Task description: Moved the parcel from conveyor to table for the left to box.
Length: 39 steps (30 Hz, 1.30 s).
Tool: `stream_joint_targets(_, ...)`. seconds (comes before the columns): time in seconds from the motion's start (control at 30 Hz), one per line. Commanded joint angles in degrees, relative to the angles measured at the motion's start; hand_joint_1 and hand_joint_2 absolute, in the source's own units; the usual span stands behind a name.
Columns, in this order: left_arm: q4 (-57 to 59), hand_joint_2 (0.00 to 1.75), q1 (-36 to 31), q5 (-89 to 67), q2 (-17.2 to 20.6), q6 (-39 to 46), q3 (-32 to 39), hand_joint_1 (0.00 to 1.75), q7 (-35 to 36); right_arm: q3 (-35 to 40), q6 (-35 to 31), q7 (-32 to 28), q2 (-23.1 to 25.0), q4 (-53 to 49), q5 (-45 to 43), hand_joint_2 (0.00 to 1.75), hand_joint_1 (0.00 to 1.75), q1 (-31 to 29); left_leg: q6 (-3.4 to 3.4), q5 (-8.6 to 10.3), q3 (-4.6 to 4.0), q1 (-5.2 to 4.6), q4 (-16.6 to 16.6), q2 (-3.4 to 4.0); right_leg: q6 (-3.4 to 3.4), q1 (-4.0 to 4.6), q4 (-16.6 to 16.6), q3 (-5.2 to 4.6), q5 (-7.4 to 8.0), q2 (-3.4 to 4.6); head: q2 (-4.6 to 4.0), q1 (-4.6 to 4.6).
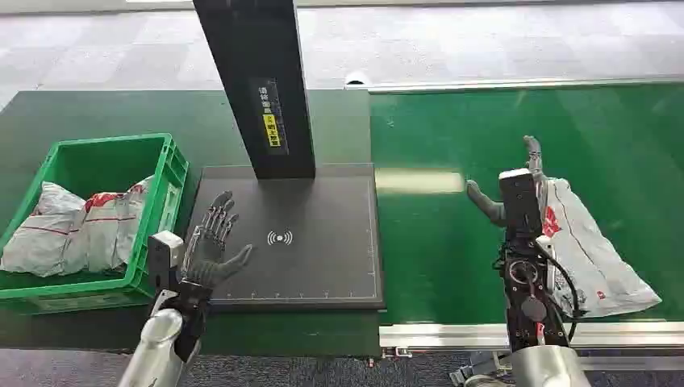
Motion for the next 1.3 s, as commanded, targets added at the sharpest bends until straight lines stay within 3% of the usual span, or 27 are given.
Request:
stream_joint_targets(0.03, -0.1, 1.75, 0.0, -0.7, -0.7, 0.9, 2.1, 0.00, 0.7, -5.6, -13.4, 15.0, -0.9, 4.6, 22.4, 1.75, 0.00, -2.6, 0.02, 0.00, 0.13, -0.05, -0.1, 0.04, 0.07, -0.03, -0.1, 0.13, -0.02, -0.07, 0.00, 0.00)
stream_joint_targets(0.13, -1.3, 1.75, 1.8, -1.2, -0.9, 0.7, 2.8, 0.00, 0.9, -8.3, -11.3, 21.6, -1.9, 9.1, 30.2, 1.75, 0.00, -3.0, 0.04, -0.04, 0.21, -0.04, -0.1, 0.03, 0.08, -0.02, -0.1, 0.23, -0.05, -0.11, 0.00, 0.00)
stream_joint_targets(0.17, -0.6, 1.75, 1.3, -1.5, -0.7, 0.3, 2.9, 0.00, 0.8, -8.3, -3.4, 25.3, -2.6, 12.3, 33.4, 1.75, 0.00, -4.0, 0.03, -0.03, 0.18, -0.02, -0.1, 0.01, 0.06, 0.00, -0.1, 0.20, -0.04, -0.09, 0.00, -0.02)
stream_joint_targets(0.3, 0.8, 1.75, 0.1, -1.6, -0.7, 0.1, 3.2, 0.00, 0.7, -9.9, -2.9, 24.5, -2.3, 13.3, 34.4, 1.75, 0.00, -4.3, 0.03, -0.04, 0.20, -0.04, -0.1, 0.07, 0.08, -0.03, -0.1, 0.22, -0.03, -0.07, 0.00, 0.00)
stream_joint_targets(0.43, 2.7, 1.75, -1.7, -2.3, -0.9, -0.1, 3.3, 0.00, 0.9, -10.4, 6.9, 29.8, -2.6, 17.7, 39.3, 1.75, 0.00, -5.8, 0.01, -0.02, 0.18, -0.08, -0.1, 0.05, 0.05, -0.06, -0.1, 0.22, -0.03, -0.12, 0.00, 0.02)
stream_joint_targets(0.53, 4.4, 1.75, -3.0, -2.6, -0.8, -0.3, 3.4, 0.00, 0.7, -8.5, 16.5, 28.8, -3.4, 24.2, 42.1, 1.75, 0.00, -8.5, 0.02, -0.01, 0.13, -0.06, -0.1, 0.05, 0.05, -0.05, 0.0, 0.15, -0.01, -0.08, 0.00, -0.02)
stream_joint_targets(0.67, 4.5, 1.75, -2.1, -2.7, -0.8, -0.3, 3.7, 0.00, 0.4, -9.1, 19.1, 29.2, -3.0, 28.3, 41.8, 1.75, 0.00, -10.5, 0.03, -0.02, 0.18, -0.06, -0.1, 0.11, 0.06, -0.05, -0.1, 0.16, 0.00, -0.01, 0.00, 0.00)
stream_joint_targets(1.03, 3.0, 1.75, -0.2, -2.7, -0.9, 0.1, 4.7, 0.00, 0.0, -8.5, 20.8, 29.9, -2.6, 30.5, 42.9, 1.75, 0.00, -13.0, 0.03, -0.05, 0.23, -0.09, -0.1, 0.21, 0.07, -0.08, 0.0, 0.19, -0.02, 0.04, 0.00, 0.00)
stream_joint_targets(1.13, 1.9, 1.75, 0.7, -2.7, -1.1, 0.4, 5.3, 0.00, -0.1, -8.0, 18.1, 30.1, -2.2, 30.0, 44.0, 1.75, 0.00, -13.6, 0.02, -0.03, 0.08, -0.07, 0.0, 0.16, 0.05, -0.06, 0.0, 0.07, 0.00, 0.04, 0.00, 0.00)
stream_joint_targets(1.17, 0.7, 1.75, 1.7, -2.7, -1.1, 0.6, 5.6, 0.00, -0.1, -6.8, 13.3, 28.5, -2.0, 28.9, 45.6, 1.75, 0.00, -13.8, 0.02, -0.04, 0.18, -0.09, -0.1, 0.21, 0.06, -0.08, 0.0, 0.15, -0.01, 0.04, 0.00, 0.00)
stream_joint_targets(1.2, -2.4, 1.75, 3.8, -2.5, -1.2, 0.8, 6.1, 0.00, -0.3, -8.6, 1.5, 25.1, -1.1, 25.6, 44.3, 1.75, 0.00, -13.4, 0.02, -0.03, 0.09, -0.08, -0.1, 0.20, 0.04, -0.07, 0.0, 0.06, 0.00, 0.08, 0.00, 0.00)
stream_joint_targets(1.27, -6.6, 1.75, 6.8, -2.0, -1.4, 0.4, 6.6, 0.00, 0.5, -12.5, -2.9, 22.4, 0.6, 19.8, 40.1, 1.75, 0.00, -12.4, 0.02, -0.11, 0.20, -0.10, -0.1, 0.39, 0.07, -0.09, 0.0, 0.11, -0.03, 0.22, 0.00, 0.00)
stream_joint_targets(1.3, -7.1, 1.75, 7.0, -2.0, -1.4, 0.3, 6.6, 0.00, 0.8, -11.9, -1.7, 22.7, 0.3, 18.1, 40.6, 1.75, 0.00, -11.6, 0.03, -0.16, 0.27, -0.11, -0.1, 0.51, 0.08, -0.10, 0.0, 0.14, -0.04, 0.33, 0.00, -0.02)
